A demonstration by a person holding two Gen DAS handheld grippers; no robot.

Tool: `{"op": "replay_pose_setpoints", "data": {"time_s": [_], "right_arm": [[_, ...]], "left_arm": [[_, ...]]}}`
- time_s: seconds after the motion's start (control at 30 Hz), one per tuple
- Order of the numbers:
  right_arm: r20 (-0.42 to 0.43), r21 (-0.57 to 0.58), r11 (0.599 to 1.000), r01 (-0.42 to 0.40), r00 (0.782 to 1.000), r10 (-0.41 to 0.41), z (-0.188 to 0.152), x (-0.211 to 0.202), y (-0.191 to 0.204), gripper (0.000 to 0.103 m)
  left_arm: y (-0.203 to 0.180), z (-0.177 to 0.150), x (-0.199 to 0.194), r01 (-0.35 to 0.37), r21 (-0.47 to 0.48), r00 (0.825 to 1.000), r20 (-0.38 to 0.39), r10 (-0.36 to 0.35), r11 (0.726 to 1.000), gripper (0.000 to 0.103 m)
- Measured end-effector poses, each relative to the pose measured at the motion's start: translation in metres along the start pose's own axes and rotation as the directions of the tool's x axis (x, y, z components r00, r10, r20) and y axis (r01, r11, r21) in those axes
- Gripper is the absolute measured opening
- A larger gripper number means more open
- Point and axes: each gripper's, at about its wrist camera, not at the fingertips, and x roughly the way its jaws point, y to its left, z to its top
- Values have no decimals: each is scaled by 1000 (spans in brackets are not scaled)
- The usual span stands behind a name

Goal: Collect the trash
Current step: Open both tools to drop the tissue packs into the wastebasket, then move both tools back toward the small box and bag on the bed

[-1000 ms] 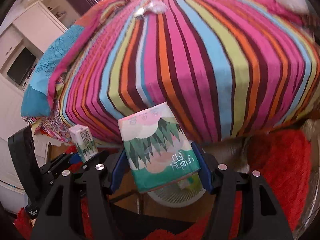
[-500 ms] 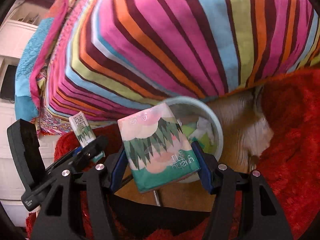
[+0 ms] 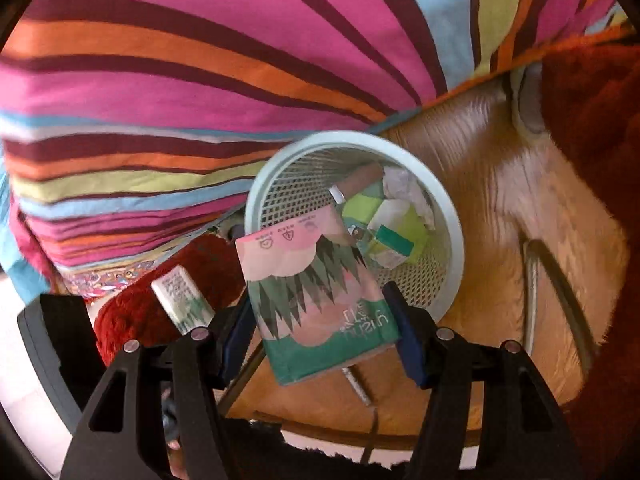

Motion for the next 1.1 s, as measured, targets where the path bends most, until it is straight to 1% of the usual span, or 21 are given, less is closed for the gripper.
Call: {"op": "replay_pose_setpoints", "data": {"time_s": [0.17, 0.27, 0.3, 0.37, 0.4, 0.43, 0.47, 0.5, 0.57, 0.7, 0.87, 0.97, 1.03, 1.1], "right_arm": [[-56, 46, 999, 2, 998, 1, 4, 20, -6, 59], [-67, 65, 998, -1, 998, 5, 5, 24, -10, 60], [-66, 70, 998, -7, 998, 12, 6, 25, -10, 60], [-69, 77, 997, -24, 997, 30, 7, 28, -10, 61], [-72, 83, 996, -34, 997, 40, 7, 30, -11, 67], [-77, 88, 995, -35, 996, 42, 8, 32, -11, 86], [-79, 97, 995, -31, 996, 38, 8, 33, -12, 94], [-77, 105, 994, -28, 996, 36, 9, 34, -13, 96], [-68, 130, 991, -41, 996, 50, 10, 32, -16, 96], [-54, 143, 988, -54, 997, 63, 13, 29, -19, 96], [-46, 132, 990, -52, 997, 59, 11, 27, -17, 96], [-41, 128, 990, -65, 997, 71, 8, 22, -16, 96], [-36, 130, 988, -83, 995, 89, 6, 18, -17, 96], [-8, 120, 989, -81, 997, 82, 1, 9, -15, 96]], "left_arm": [[8, 2, 10, 16, -45, 999, -50, -18, 999, 49], [11, 2, 16, 19, -60, 997, -77, -24, 998, 50], [12, 2, 20, 16, -68, 996, -91, -22, 998, 51], [17, 2, 29, 11, -91, 992, -121, -22, 996, 56], [18, 2, 31, 6, -105, 991, -133, -20, 994, 68], [20, 2, 33, -8, -118, 990, -144, -9, 993, 79], [20, 2, 34, -17, -126, 989, -149, -2, 992, 82], [22, 1, 35, -18, -139, 989, -149, -3, 990, 84], [25, 2, 34, -11, -154, 990, -140, -11, 988, 87], [33, 3, 28, -8, -180, 995, -103, -11, 984, 87], [33, 3, 23, 1, -185, 997, -76, -15, 983, 87], [30, 2, 18, 10, -179, 998, -55, -20, 984, 87], [28, 1, 11, 14, -172, 999, -28, -19, 985, 87], [26, -1, 3, 17, -161, 1000, 8, -15, 987, 87]]}}
